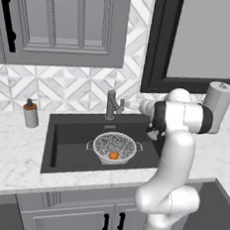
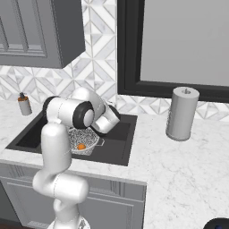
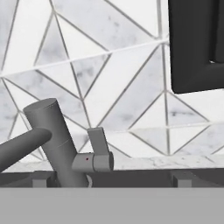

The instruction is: Put the colander in the sink, put the tangerine in the colander, and turn on the sink faucet and pour water over the colander.

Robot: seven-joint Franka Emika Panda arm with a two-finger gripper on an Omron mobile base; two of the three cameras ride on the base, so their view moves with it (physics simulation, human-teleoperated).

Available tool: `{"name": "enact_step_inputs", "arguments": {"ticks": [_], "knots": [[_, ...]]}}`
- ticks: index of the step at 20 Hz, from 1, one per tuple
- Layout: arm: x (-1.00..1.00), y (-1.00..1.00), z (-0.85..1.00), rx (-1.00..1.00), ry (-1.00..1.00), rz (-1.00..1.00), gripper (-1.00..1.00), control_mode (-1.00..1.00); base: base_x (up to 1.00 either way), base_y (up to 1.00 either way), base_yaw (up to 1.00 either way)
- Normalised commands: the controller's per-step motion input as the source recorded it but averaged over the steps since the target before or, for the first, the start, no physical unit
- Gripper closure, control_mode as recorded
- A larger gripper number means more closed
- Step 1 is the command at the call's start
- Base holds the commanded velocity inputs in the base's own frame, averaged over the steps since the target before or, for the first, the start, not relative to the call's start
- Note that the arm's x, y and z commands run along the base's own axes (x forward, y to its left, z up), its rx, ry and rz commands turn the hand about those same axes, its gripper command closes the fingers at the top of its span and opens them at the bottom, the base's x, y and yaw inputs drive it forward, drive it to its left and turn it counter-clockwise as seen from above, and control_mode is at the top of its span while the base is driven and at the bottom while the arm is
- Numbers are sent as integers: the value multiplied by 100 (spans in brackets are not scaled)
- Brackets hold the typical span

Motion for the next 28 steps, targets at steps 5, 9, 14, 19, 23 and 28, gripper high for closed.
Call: {"name": "enact_step_inputs", "arguments": {"ticks": [5, 9, 14, 19, 23, 28], "knots": [[26, 9, -10, 0, 0, 0, -100, -100, 0, 0, 0], [25, 10, -6, 0, 0, 0, -100, -100, 0, 0, 0], [18, 6, -9, 0, 0, 0, -100, -100, 0, 0, 0], [10, 1, -8, 0, 0, 0, -100, -100, 0, 0, 0], [16, 4, -8, 0, 0, 0, -100, -100, 0, 0, 0], [22, 10, -7, 0, 0, 0, -100, -100, 0, 0, 0]]}}
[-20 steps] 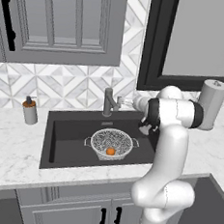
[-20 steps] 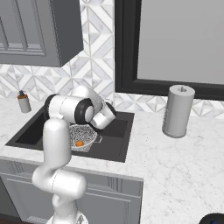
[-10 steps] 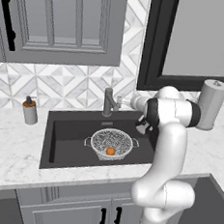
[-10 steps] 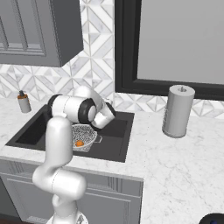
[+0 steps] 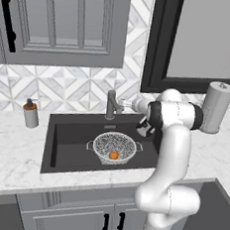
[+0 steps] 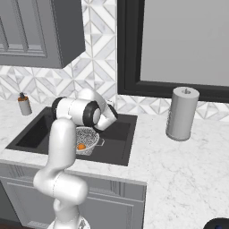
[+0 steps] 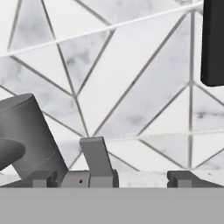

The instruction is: Put the colander in the sink, put the tangerine in the colander, and turn on the sink faucet and pour water over the colander.

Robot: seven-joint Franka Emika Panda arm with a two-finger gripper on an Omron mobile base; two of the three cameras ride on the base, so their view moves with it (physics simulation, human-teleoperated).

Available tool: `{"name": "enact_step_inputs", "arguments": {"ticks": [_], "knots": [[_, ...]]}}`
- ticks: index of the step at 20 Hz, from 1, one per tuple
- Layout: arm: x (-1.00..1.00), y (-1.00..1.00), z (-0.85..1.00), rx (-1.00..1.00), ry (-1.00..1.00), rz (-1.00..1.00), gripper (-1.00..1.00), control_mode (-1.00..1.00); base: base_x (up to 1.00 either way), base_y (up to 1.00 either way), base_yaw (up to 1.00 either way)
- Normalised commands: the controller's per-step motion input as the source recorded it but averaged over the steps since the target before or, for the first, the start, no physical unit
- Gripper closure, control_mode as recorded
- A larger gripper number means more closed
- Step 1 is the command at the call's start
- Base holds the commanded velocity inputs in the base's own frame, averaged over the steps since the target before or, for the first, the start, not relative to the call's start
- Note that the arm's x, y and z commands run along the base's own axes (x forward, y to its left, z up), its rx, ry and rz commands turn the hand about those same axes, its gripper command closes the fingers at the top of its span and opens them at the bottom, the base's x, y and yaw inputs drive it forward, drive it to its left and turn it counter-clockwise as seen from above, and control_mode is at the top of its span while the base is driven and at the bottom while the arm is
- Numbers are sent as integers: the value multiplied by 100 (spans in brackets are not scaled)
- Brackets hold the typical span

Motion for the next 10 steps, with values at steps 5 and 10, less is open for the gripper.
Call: {"name": "enact_step_inputs", "arguments": {"ticks": [5, 10], "knots": [[19, 14, -7, 0, 0, 0, -100, -100, 0, 0, 0], [14, 8, -7, 0, 0, 0, -100, -100, 0, 0, 0]]}}
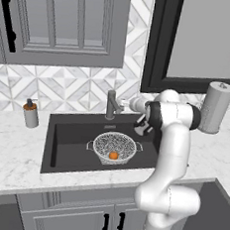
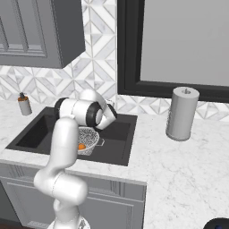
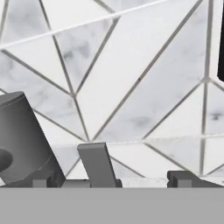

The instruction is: Put the colander in the sink, put the tangerine in the colander, and turn on the sink faucet and pour water over the colander.

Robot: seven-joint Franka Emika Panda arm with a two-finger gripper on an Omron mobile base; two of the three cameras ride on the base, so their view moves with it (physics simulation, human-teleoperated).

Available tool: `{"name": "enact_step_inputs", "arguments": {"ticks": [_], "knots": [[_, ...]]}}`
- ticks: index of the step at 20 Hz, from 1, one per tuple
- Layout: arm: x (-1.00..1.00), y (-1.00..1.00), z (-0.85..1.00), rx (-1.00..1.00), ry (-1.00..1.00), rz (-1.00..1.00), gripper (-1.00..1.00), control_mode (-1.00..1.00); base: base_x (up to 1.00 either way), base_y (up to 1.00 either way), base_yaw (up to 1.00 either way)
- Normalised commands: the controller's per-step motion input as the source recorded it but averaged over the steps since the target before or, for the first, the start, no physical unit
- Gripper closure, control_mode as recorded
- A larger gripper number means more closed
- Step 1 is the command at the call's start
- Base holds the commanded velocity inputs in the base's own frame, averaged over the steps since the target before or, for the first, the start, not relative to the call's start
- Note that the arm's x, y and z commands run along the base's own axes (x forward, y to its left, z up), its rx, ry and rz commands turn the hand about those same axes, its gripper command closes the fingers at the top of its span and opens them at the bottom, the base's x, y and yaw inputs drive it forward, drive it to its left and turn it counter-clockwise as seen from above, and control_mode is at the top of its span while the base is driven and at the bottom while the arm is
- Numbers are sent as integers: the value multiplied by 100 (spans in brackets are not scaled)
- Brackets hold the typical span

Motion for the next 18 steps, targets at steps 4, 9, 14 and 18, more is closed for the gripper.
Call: {"name": "enact_step_inputs", "arguments": {"ticks": [4, 9, 14, 18], "knots": [[13, 5, -11, 0, 0, 0, -100, -100, 0, 0, 0], [16, 6, -9, 0, 0, 0, -100, -100, 0, 0, 0], [7, 6, -6, 0, 0, 0, -100, -100, 0, 0, 0], [5, 12, -3, 0, 0, 0, -100, -100, 0, 0, 0]]}}
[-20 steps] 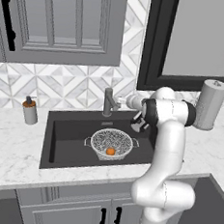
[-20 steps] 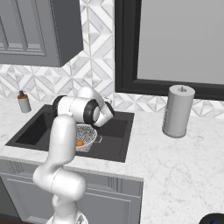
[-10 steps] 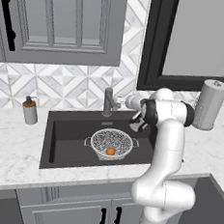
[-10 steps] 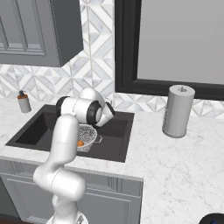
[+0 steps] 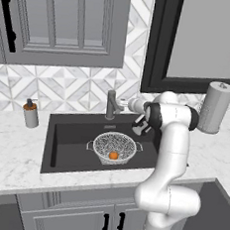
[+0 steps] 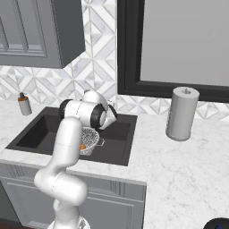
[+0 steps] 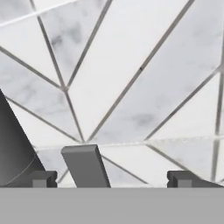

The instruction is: Put the colander in the sink, put the tangerine in the colander, and turn on the sink faucet and pour water over the colander.

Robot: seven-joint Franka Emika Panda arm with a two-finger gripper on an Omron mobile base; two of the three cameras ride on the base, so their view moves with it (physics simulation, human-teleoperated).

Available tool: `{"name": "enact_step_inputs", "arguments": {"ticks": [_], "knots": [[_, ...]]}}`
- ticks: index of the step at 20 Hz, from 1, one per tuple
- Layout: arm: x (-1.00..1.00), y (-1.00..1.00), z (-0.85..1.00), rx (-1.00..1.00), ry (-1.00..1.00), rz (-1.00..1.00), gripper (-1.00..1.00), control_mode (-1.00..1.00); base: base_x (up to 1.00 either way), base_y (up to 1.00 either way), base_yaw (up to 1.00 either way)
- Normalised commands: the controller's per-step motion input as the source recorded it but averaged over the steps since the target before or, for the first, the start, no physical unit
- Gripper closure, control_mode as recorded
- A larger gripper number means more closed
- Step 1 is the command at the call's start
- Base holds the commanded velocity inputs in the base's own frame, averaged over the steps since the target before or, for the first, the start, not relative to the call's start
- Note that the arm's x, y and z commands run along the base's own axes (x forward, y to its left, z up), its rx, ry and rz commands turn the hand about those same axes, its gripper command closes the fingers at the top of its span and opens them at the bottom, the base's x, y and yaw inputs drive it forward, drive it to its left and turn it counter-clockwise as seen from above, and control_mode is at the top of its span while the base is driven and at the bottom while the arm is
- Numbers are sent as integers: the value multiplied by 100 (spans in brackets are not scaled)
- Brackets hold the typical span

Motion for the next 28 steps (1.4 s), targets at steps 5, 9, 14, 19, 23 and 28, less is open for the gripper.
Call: {"name": "enact_step_inputs", "arguments": {"ticks": [5, 9, 14, 19, 23, 28], "knots": [[12, 12, 0, 0, 0, 0, -100, -100, 0, 0, 0], [10, 11, 0, 0, 0, 0, -100, -100, 0, 0, 0], [9, 15, 0, 0, 0, 0, -100, -100, 0, 0, 0], [11, 15, 0, 0, 0, 0, -100, -100, 0, 0, 0], [7, 11, 0, 0, 0, 0, -100, -100, 0, 0, 0], [2, 5, 0, 0, 0, 0, -100, -100, 0, 0, 0]]}}
